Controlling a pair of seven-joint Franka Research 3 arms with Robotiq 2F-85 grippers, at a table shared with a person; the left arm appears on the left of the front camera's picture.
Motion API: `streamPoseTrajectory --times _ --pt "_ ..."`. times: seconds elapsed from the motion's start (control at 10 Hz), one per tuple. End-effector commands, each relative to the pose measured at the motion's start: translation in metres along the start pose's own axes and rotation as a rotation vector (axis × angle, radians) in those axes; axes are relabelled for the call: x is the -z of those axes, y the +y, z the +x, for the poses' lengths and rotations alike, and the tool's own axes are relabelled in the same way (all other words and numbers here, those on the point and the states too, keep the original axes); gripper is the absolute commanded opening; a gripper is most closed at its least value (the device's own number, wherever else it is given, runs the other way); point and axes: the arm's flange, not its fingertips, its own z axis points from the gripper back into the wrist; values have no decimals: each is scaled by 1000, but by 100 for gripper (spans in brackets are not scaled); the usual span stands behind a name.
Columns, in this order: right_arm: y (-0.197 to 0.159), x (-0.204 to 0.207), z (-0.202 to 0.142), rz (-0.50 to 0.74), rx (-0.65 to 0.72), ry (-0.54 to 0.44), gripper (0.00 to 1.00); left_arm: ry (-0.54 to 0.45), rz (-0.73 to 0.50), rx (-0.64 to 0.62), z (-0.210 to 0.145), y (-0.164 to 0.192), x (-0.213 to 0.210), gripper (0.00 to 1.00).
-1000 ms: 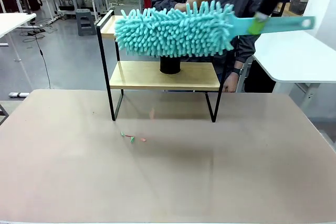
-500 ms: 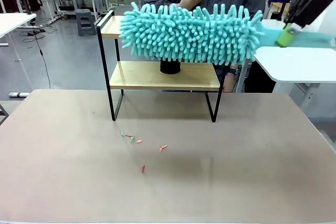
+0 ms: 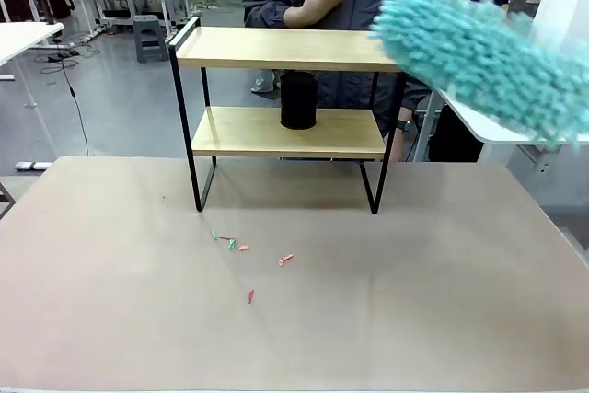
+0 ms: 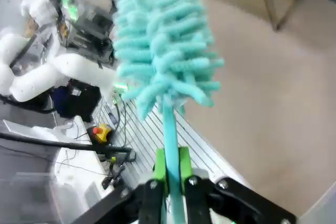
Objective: Clean the shelf.
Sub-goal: Clean the remaining tier of the Shelf with the Duster once objects are removed.
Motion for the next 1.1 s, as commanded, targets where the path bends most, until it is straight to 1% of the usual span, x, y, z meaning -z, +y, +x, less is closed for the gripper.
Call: streamPoseTrajectory --times 0.0,0.1,0.2,0.3,1.0 --pt "-24 17 -43 -243 487 -239 12 -14 -16 14 1 -1 1 100" --pt "-37 31 -39 -283 514 -229 12 -14 -16 14 1 -1 1 100" --pt "-59 44 -23 -403 661 -208 12 -14 -16 14 1 -1 1 100" --pt "-36 5 -61 -156 267 -129 12 -14 -16 14 1 -1 1 100" --pt "-36 5 -61 -156 267 -129 12 -14 -16 14 1 -1 1 100"
